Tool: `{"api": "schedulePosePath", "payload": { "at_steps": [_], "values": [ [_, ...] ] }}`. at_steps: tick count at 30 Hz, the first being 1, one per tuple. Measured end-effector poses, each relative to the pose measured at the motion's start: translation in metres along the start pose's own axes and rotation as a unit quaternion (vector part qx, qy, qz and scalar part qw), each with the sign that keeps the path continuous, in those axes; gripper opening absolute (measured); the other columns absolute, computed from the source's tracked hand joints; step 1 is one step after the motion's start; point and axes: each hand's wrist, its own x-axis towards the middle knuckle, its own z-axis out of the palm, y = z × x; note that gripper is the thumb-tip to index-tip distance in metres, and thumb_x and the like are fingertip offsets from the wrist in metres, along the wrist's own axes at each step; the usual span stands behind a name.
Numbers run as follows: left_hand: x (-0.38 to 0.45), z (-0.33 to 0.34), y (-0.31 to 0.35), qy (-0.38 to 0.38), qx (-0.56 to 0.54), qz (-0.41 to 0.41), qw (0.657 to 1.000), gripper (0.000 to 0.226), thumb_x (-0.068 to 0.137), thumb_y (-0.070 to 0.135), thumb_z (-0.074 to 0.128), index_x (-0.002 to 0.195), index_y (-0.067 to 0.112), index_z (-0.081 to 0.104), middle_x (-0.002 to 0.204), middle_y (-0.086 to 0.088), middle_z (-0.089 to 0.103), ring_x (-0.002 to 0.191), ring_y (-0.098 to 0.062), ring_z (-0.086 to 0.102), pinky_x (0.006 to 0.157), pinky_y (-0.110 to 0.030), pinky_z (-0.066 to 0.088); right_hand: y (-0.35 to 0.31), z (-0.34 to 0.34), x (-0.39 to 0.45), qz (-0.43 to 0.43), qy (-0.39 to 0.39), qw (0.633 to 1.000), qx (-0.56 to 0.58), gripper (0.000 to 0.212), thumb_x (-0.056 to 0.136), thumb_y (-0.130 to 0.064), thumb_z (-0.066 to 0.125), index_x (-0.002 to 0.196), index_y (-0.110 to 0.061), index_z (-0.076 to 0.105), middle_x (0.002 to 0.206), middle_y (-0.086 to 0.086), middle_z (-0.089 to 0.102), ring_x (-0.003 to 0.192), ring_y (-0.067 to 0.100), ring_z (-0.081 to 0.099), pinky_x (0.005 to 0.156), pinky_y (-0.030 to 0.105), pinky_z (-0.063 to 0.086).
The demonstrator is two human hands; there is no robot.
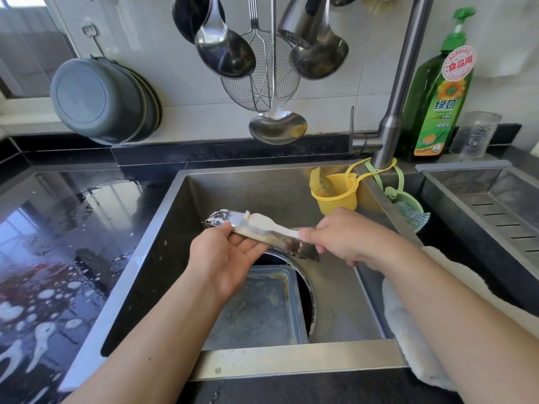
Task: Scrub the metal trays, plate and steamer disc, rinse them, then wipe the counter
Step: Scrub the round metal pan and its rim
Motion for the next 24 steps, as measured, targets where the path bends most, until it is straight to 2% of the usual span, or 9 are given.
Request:
{"api": "schedulePosePath", "payload": {
  "at_steps": [3,5,8,12,14,17,20,22,24],
  "values": [
    [0.001,-0.001,0.005,-0.007,-0.047,0.019,0.999,0.031,0.111,0.013,0.035,0.121,-0.010,0.053,0.122,-0.031,0.066,0.112,-0.045,0.066,0.098,-0.055,0.053,0.011,-0.013,-0.001,0.023,-0.022,0.999,-0.006,0.048,0.096,-0.055,0.058,0.074,-0.014,0.068,0.065,0.002,0.051,0.051,0.022,0.046,0.060,0.030,0.040],
    [-0.002,0.002,-0.002,-0.024,-0.022,-0.003,0.999,0.028,0.110,0.010,0.037,0.119,-0.012,0.053,0.125,-0.034,0.063,0.115,-0.048,0.065,0.103,-0.057,0.051,0.006,-0.002,0.000,0.000,-0.029,1.000,-0.011,0.048,0.096,-0.055,0.058,0.072,-0.015,0.068,0.061,0.001,0.051,0.051,0.021,0.047,0.055,0.027,0.039],
    [0.000,0.005,-0.007,-0.015,-0.015,0.008,1.000,0.031,0.110,0.006,0.037,0.124,-0.015,0.055,0.123,-0.034,0.066,0.111,-0.047,0.068,0.098,-0.055,0.054,-0.005,0.013,0.004,-0.031,-0.016,0.999,-0.014,0.049,0.097,-0.054,0.056,0.066,-0.017,0.065,0.048,-0.003,0.047,0.043,0.020,0.046,0.048,0.024,0.036],
    [0.004,0.000,0.003,-0.006,-0.059,0.034,0.998,0.026,0.109,0.006,0.037,0.119,-0.009,0.056,0.123,-0.027,0.066,0.106,-0.041,0.069,0.084,-0.050,0.055,0.017,-0.013,0.006,0.032,-0.031,0.999,0.019,0.048,0.095,-0.056,0.060,0.074,-0.014,0.068,0.068,0.002,0.050,0.058,0.024,0.047,0.060,0.031,0.040],
    [0.002,0.002,-0.002,-0.018,-0.041,0.025,0.999,0.028,0.110,0.006,0.035,0.124,-0.011,0.053,0.126,-0.027,0.063,0.110,-0.043,0.067,0.085,-0.054,0.055,0.025,-0.014,0.006,0.049,-0.042,0.998,0.017,0.048,0.093,-0.056,0.062,0.074,-0.013,0.070,0.072,0.003,0.052,0.065,0.025,0.049,0.058,0.031,0.041],
    [0.001,0.003,-0.002,-0.013,-0.053,0.038,0.998,0.032,0.112,0.011,0.035,0.132,-0.011,0.048,0.130,-0.027,0.060,0.108,-0.044,0.067,0.088,-0.056,0.056,0.020,0.000,0.011,0.018,-0.065,0.998,0.017,0.049,0.093,-0.058,0.060,0.070,-0.015,0.069,0.070,0.002,0.052,0.063,0.024,0.050,0.060,0.033,0.042],
    [0.003,0.002,0.006,0.010,-0.086,0.056,0.995,0.030,0.113,0.011,0.034,0.120,-0.009,0.054,0.126,-0.024,0.064,0.098,-0.040,0.070,0.081,-0.053,0.055,0.020,-0.011,0.007,0.021,-0.045,0.998,0.043,0.047,0.095,-0.054,0.060,0.070,-0.015,0.066,0.068,0.002,0.047,0.059,0.021,0.045,0.054,0.029,0.040],
    [0.003,0.003,0.005,0.017,-0.062,0.055,0.996,0.030,0.113,0.013,0.034,0.112,-0.005,0.058,0.119,-0.023,0.068,0.095,-0.039,0.072,0.081,-0.052,0.055,0.023,-0.020,0.004,0.034,-0.033,0.998,0.052,0.047,0.095,-0.053,0.061,0.071,-0.014,0.065,0.067,0.001,0.045,0.060,0.020,0.042,0.051,0.027,0.040],
    [0.002,0.003,0.001,0.024,-0.021,0.051,0.998,0.031,0.113,0.016,0.037,0.108,-0.004,0.061,0.113,-0.024,0.072,0.093,-0.039,0.076,0.083,-0.054,0.057,0.020,-0.015,0.003,0.029,-0.023,0.998,0.054,0.048,0.096,-0.054,0.060,0.070,-0.014,0.064,0.065,0.001,0.046,0.059,0.021,0.044,0.055,0.029,0.041]
  ]
}}
